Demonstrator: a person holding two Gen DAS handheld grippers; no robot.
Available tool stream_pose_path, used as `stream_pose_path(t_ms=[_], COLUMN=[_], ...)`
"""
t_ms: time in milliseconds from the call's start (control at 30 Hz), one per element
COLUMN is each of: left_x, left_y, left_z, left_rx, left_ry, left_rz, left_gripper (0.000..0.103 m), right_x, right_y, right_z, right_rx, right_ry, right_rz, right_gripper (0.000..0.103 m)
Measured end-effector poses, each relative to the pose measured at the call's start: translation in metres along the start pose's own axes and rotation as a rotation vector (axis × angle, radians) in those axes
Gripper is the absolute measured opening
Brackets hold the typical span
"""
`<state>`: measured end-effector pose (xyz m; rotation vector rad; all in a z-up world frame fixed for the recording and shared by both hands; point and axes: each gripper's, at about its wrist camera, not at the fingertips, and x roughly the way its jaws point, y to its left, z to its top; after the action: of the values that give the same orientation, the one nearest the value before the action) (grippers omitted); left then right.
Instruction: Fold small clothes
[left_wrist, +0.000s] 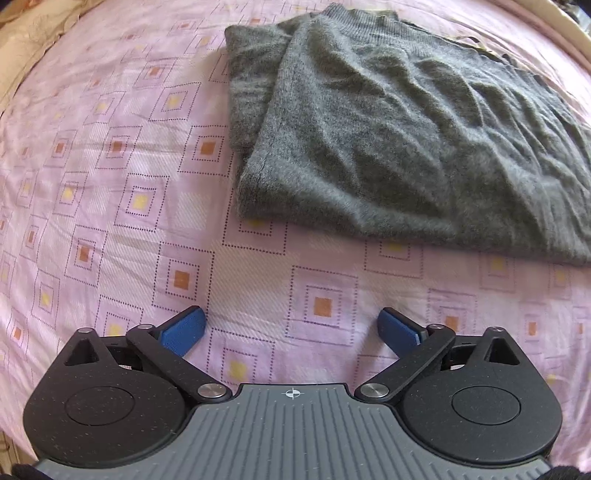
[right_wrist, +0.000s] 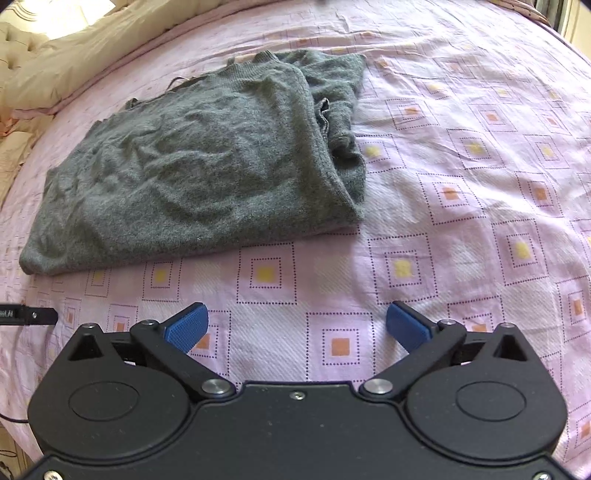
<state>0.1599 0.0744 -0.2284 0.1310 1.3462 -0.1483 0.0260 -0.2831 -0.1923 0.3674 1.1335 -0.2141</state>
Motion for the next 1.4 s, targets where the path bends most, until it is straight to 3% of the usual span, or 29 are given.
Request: stream_pose_path(t_ms=[67,233,467,700,867,1267,1400], left_x=[-0.01,-0.038,-0.037,-0.012,0.009,0.025,0.026], left_y=[-0.008,-0.042,-0.081,-0.106,-0.112,-0.107,-0.107], left_z=[0.005,0.024,0.07,0.102,0.114,0.119,0.119], left_rx=[0.003,0.061,0.05,0.098,0.123,0.127,0.111], left_ry=[-0.03,-0.142,-0.181,-0.149,-0.095,-0.096,-0.098], left_rz=[-0.016,-0.043,-0.076,-0.008,0.018,0.001,0.0], left_gripper=[0.086,0.086,0.086,0.086,0.087,0.103,0.103], right_x=[-0.003,-0.007,-0.006,0.0,0.008,0.048,0.06], right_y=[-0.005,-0.021,-0.049,-0.071,-0.077,-0.075,-0.068], right_z=[0.0,0.004,0.02,0.049,0.075,0.124,0.135], right_rx=[0.001,0.014,0.096,0.161,0.128,0.094,0.096], right_ry=[0.001,0.017,0.052,0.004,-0.022,-0.017,-0.018], right_rz=[0.028,0.127,0.264,0.257,0.29,0.434,0.477], right_gripper=[0.103,0.103,0.102,0.102,0.102,0.101,0.103])
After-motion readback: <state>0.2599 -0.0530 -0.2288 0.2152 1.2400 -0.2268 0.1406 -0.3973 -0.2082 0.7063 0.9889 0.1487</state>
